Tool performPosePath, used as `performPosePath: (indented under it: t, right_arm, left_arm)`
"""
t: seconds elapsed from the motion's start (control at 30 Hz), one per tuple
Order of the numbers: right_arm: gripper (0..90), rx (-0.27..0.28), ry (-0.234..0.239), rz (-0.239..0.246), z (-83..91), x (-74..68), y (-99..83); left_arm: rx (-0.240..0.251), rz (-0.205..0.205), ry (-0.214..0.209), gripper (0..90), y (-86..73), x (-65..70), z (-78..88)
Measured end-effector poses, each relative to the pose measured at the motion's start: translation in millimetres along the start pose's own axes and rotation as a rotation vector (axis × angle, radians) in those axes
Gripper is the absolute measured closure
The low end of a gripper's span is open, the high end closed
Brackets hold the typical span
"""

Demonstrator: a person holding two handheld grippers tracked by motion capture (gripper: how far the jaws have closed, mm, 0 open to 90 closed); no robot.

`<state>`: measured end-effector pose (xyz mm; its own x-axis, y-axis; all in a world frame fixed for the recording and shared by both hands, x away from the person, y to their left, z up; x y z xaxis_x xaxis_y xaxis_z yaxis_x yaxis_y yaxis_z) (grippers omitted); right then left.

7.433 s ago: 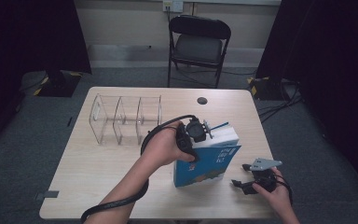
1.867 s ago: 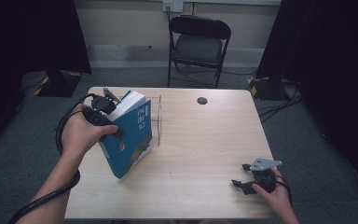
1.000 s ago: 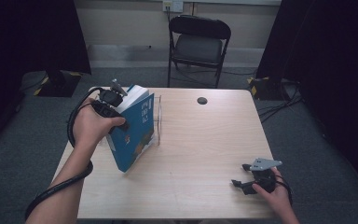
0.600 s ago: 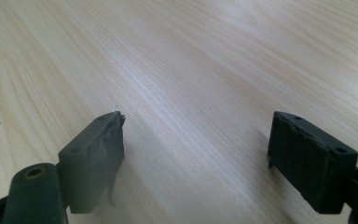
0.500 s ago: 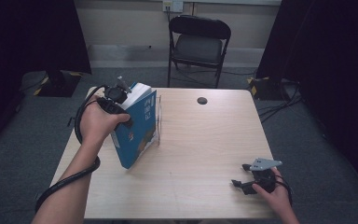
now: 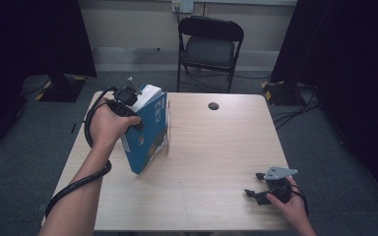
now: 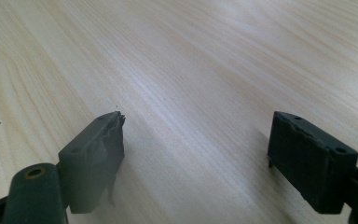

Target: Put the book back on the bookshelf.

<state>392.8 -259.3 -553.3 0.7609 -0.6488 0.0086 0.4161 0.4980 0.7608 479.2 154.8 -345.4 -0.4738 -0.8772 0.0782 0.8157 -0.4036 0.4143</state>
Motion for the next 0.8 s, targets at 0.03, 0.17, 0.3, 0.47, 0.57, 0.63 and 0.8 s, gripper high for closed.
performPosePath:
  t: [0.03, 0.17, 0.3, 0.47, 0.57, 0.63, 0.8]
  right_arm:
    - [17.8, 0.000, 0.000, 0.000, 0.0, 0.0, 0.0]
    - [17.8, 0.000, 0.000, 0.000, 0.0, 0.0, 0.0]
    - [17.7, 0.000, 0.001, 0.000, -0.1, 0.0, 0.0]
    - [17.8, 0.002, 0.003, 0.000, -0.2, -0.2, 0.1]
    - [17.8, 0.000, 0.001, 0.000, -0.1, -0.1, 0.0]
    - [17.8, 0.000, 0.001, 0.000, -0.1, -0.1, 0.0]
    - [17.8, 0.000, 0.000, 0.000, 0.0, 0.0, 0.0]
  left_arm:
    - [-0.001, -0.004, -0.002, 61.9, 0.6, 0.0, -0.3]
    - [0.001, 0.004, 0.009, 61.9, 2.9, -0.6, -2.5]
    - [0.012, 0.021, 0.010, 61.9, 5.7, -0.8, -4.7]
    - [0.006, -0.003, 0.014, 61.9, 9.9, -2.4, -6.3]
    - [0.012, 0.029, 0.015, 61.9, 12.5, -0.5, -8.6]
    - [0.007, 0.014, 0.019, 61.9, 14.1, -1.3, -9.5]
    - [0.018, 0.033, 0.022, 62.0, 18.0, -1.3, -13.7]
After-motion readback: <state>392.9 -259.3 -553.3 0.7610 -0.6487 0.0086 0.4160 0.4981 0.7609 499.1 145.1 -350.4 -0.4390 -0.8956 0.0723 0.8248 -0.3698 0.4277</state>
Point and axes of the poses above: each handheld gripper's, and its own axes: z roughly backward along the jaws, y roughly out of its top, x roughly to its right, the point moved 8 cm from there along -z, roughly forward along the jaws, and after that the axes turned 2 degrees about x, right-handed, at the moved point
